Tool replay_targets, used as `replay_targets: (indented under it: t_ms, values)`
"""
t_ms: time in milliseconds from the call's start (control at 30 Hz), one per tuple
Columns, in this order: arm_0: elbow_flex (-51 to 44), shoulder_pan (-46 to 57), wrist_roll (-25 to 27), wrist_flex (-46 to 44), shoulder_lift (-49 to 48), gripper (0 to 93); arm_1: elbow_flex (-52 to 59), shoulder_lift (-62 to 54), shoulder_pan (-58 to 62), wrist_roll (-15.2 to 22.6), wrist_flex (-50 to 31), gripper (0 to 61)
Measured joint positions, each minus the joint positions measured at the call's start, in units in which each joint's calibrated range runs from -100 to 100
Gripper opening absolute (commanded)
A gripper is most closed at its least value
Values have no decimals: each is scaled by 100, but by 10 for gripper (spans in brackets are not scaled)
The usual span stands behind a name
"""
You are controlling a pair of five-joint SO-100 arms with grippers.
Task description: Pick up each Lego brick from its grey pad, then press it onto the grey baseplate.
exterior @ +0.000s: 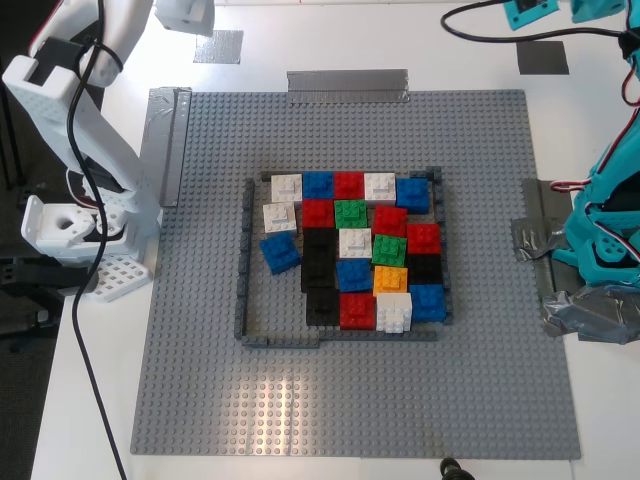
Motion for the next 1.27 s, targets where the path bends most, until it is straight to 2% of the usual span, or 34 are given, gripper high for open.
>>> replay_targets:
  t_ms: [333, 633, 1267]
  values:
    - [29, 148, 0, 0, 0, 0, 184, -138, 145, 64, 8, 2]
    - [810, 148, 0, 0, 0, 0, 193, -199, 136, 64, -40, 2]
    - [888, 148, 0, -9, 0, 0, 193, -199, 136, 64, -40, 2]
